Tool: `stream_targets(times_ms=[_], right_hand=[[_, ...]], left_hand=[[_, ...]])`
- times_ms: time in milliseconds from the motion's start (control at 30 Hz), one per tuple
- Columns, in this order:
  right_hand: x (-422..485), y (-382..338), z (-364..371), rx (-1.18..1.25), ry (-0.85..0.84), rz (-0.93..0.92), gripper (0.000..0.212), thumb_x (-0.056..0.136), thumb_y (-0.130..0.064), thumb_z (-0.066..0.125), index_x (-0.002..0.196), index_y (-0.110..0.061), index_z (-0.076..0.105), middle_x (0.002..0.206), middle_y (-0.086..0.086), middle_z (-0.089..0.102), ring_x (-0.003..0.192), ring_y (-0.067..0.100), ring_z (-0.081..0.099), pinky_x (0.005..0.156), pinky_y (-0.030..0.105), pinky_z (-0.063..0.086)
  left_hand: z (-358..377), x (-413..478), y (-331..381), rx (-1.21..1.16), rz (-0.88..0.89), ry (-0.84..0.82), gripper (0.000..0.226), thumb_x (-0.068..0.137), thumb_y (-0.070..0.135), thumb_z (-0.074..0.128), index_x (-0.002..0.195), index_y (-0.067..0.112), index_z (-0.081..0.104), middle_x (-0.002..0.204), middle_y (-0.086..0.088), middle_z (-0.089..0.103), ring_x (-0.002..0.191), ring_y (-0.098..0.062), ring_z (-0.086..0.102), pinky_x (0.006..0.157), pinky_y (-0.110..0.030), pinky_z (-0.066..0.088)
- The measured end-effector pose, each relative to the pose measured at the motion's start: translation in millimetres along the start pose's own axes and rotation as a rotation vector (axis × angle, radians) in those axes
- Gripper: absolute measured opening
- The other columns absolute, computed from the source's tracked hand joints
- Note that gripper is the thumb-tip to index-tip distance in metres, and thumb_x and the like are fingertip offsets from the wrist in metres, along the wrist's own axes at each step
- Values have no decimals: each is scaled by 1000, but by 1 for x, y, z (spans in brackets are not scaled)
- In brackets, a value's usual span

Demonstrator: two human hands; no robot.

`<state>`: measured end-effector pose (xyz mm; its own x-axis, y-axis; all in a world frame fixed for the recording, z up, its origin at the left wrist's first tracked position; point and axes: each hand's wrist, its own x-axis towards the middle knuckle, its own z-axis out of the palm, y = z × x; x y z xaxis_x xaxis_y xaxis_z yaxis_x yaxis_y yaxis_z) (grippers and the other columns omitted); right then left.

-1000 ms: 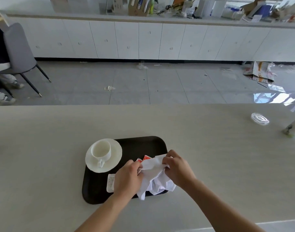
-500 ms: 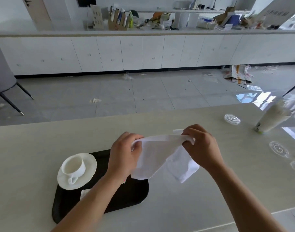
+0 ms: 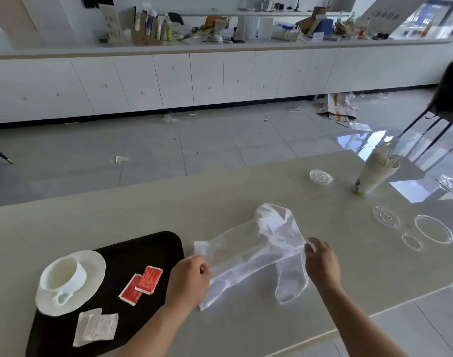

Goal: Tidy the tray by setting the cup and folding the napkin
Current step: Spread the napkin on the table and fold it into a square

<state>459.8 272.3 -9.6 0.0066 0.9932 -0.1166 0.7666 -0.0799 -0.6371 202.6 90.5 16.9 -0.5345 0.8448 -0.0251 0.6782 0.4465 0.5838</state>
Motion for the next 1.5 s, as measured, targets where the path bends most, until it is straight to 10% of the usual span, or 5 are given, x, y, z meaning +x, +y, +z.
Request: stream_targets(times_ms=[333, 667, 867, 1233, 1500], right_hand=[[19, 2, 27, -51, -137, 221, 34, 86, -33, 69, 112, -12, 61, 106, 10, 70, 98, 32, 65, 75, 34, 48], [96, -14, -49, 232, -21, -80, 11, 77, -17, 77, 77, -28, 74, 68, -11, 71, 68, 12, 67, 59, 25, 46], [131, 26, -72, -757, -274, -219, 29, 81, -19, 65, 106, -35, 67, 111, -1, 65, 102, 26, 63, 72, 29, 47], [123, -19, 13, -337, -348, -571, 38, 100, -25, 51, 138, -28, 54, 146, -7, 50, 131, 24, 45, 101, 33, 41], [138, -30, 67, -626, -600, -693, 50, 99, -57, 30, 144, -39, 40, 162, -12, 22, 149, 15, 17, 119, 42, 20]], left_hand=[[24, 50, -7, -143, -399, -194, 51, 85, 27, 67, 130, 9, 53, 125, -14, 60, 106, -31, 62, 81, -31, 48], [45, 56, 5, -744, -700, 19, 38, 74, -7, 57, 102, 16, 71, 86, -5, 71, 74, -22, 64, 58, -31, 53], [69, 58, 21, -135, -581, -39, 48, 83, 36, 57, 126, 15, 51, 121, -12, 55, 105, -29, 56, 84, -36, 48], [79, 80, 18, -271, -642, 150, 15, 82, 23, 62, 94, 20, 70, 100, -5, 71, 84, -22, 62, 70, -32, 52], [57, 47, 22, 12, -59, 261, 42, 82, -1, 64, 116, 22, 64, 112, 7, 59, 95, -11, 61, 76, -17, 47]])
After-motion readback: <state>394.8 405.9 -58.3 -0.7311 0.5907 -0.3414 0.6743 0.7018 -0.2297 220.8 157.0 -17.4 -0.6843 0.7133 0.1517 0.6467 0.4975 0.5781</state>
